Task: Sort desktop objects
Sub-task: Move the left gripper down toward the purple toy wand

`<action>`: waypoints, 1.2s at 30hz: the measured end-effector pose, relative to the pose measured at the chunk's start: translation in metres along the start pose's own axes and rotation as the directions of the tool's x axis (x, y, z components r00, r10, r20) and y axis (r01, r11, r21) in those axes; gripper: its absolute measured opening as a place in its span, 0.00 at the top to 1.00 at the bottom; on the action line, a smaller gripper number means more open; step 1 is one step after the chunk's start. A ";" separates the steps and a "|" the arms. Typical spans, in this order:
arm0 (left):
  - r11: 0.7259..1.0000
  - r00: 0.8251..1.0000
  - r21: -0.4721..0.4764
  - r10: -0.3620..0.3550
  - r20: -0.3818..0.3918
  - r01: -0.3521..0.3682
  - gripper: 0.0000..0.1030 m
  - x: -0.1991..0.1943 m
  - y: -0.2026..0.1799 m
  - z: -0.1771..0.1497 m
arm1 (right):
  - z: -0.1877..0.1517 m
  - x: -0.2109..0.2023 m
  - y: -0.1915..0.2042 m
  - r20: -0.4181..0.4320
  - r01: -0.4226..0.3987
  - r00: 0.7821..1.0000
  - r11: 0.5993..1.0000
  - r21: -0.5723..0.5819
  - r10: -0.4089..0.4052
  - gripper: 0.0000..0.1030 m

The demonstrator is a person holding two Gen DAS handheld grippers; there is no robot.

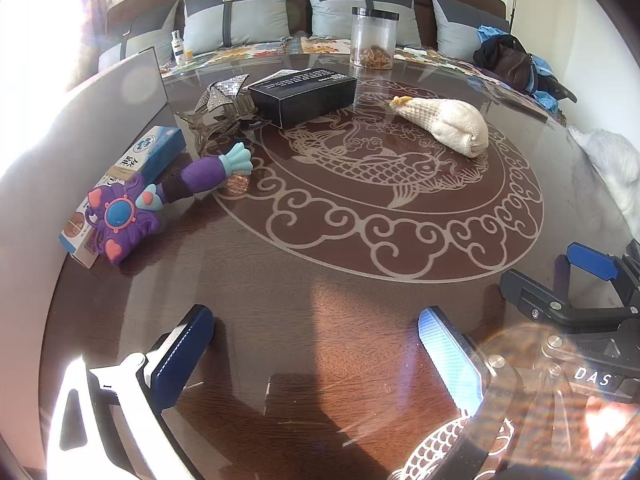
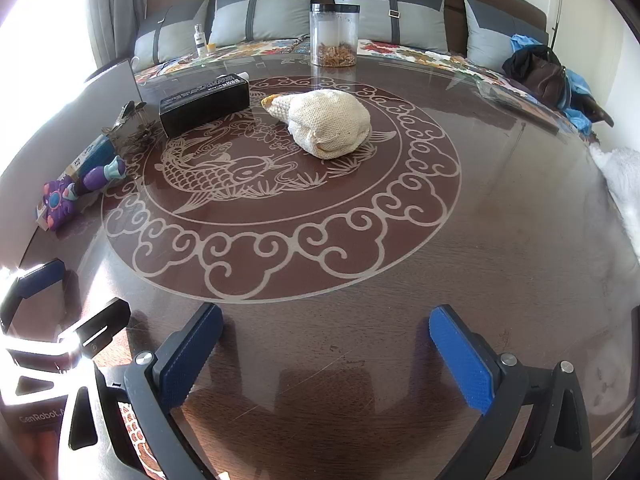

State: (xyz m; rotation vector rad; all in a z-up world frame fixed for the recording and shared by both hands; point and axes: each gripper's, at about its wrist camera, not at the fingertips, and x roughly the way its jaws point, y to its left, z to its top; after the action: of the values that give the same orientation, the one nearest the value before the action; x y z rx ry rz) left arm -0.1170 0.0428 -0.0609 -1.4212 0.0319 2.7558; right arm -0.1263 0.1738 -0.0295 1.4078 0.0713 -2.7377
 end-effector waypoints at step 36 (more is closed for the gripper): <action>1.000 1.000 0.001 0.003 -0.014 -0.003 0.00 -0.008 0.004 -0.012 | 0.000 -0.001 0.000 0.000 0.000 1.000 1.000 0.000 0.000 0.00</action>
State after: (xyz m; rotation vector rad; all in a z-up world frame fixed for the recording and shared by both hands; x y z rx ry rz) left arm -0.1029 0.0380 -0.0611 -1.4406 0.0360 2.7480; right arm -0.1257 0.1736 -0.0293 1.4079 0.0710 -2.7378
